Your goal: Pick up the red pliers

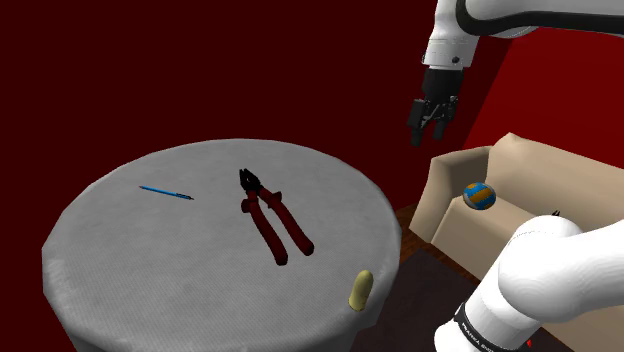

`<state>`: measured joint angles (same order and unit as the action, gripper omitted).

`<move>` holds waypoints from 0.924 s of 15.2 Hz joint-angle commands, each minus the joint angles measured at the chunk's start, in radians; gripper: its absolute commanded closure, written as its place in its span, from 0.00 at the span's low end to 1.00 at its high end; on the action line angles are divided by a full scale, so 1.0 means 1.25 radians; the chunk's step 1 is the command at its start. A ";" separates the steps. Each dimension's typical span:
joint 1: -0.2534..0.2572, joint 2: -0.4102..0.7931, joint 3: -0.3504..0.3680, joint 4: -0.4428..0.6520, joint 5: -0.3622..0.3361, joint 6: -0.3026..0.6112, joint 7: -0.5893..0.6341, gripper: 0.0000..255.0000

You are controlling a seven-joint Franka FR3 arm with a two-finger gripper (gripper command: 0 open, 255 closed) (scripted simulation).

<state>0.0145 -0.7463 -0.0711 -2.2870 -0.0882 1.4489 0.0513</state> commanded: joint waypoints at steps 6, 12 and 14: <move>0.019 0.065 0.037 -0.044 0.037 0.125 0.056 0.00; 0.043 0.175 0.081 -0.061 0.072 0.275 0.117 0.00; 0.049 0.219 0.096 -0.058 0.080 0.323 0.136 0.00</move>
<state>0.0719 -0.5054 0.0391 -2.3666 0.0059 1.8197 0.2083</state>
